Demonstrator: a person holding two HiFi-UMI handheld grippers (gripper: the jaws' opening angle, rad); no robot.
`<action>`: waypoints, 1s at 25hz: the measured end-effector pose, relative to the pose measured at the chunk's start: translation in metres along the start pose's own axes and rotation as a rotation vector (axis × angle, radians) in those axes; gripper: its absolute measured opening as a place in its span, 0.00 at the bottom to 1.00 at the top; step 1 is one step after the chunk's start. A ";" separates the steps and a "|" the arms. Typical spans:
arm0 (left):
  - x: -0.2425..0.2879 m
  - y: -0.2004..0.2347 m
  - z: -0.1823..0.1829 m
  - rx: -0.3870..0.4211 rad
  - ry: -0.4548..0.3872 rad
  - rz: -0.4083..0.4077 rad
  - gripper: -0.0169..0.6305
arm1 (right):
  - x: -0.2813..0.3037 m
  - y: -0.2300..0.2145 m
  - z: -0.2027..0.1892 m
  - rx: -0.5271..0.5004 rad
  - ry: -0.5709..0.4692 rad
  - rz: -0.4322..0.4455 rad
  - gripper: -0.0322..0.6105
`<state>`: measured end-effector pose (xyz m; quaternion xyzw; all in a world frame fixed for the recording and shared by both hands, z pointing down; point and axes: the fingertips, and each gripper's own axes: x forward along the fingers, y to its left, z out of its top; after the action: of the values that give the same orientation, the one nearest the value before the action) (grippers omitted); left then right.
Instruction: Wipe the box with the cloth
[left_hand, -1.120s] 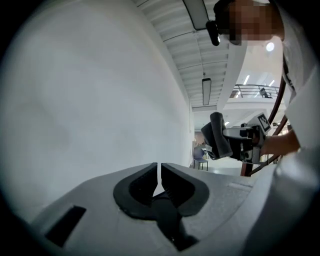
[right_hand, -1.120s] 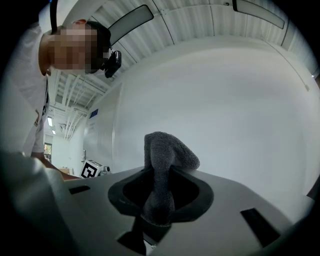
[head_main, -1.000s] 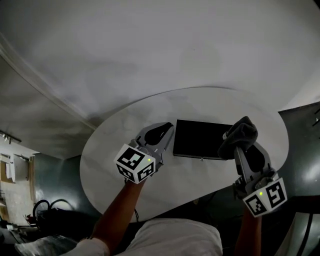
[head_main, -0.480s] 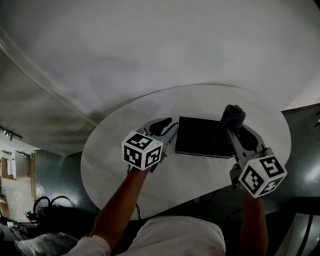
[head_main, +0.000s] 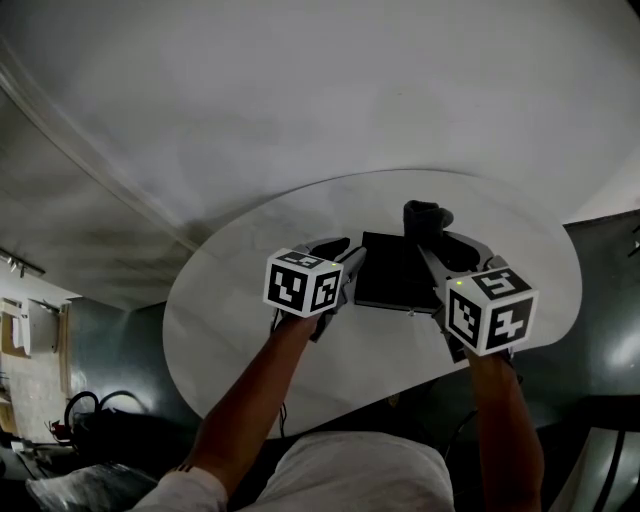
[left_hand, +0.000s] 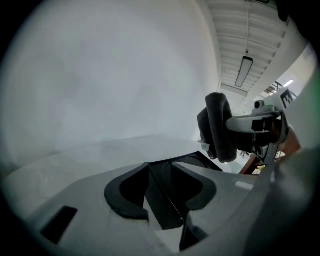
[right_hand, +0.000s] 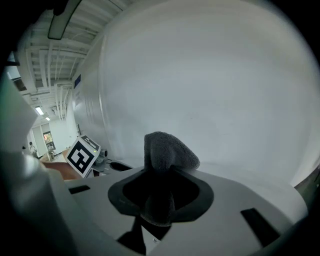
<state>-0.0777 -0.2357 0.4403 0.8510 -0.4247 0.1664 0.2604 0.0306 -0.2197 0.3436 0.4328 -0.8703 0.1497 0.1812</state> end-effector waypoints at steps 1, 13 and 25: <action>0.002 0.001 -0.002 -0.007 0.009 0.002 0.25 | 0.005 0.002 -0.002 -0.001 0.017 0.004 0.19; 0.021 0.004 -0.019 -0.084 0.083 -0.003 0.27 | 0.055 0.011 -0.038 -0.027 0.267 0.013 0.19; 0.027 0.006 -0.027 -0.117 0.118 -0.017 0.27 | 0.091 0.023 -0.057 -0.108 0.446 0.029 0.19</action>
<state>-0.0680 -0.2404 0.4776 0.8267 -0.4103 0.1887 0.3355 -0.0281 -0.2464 0.4324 0.3660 -0.8217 0.1974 0.3898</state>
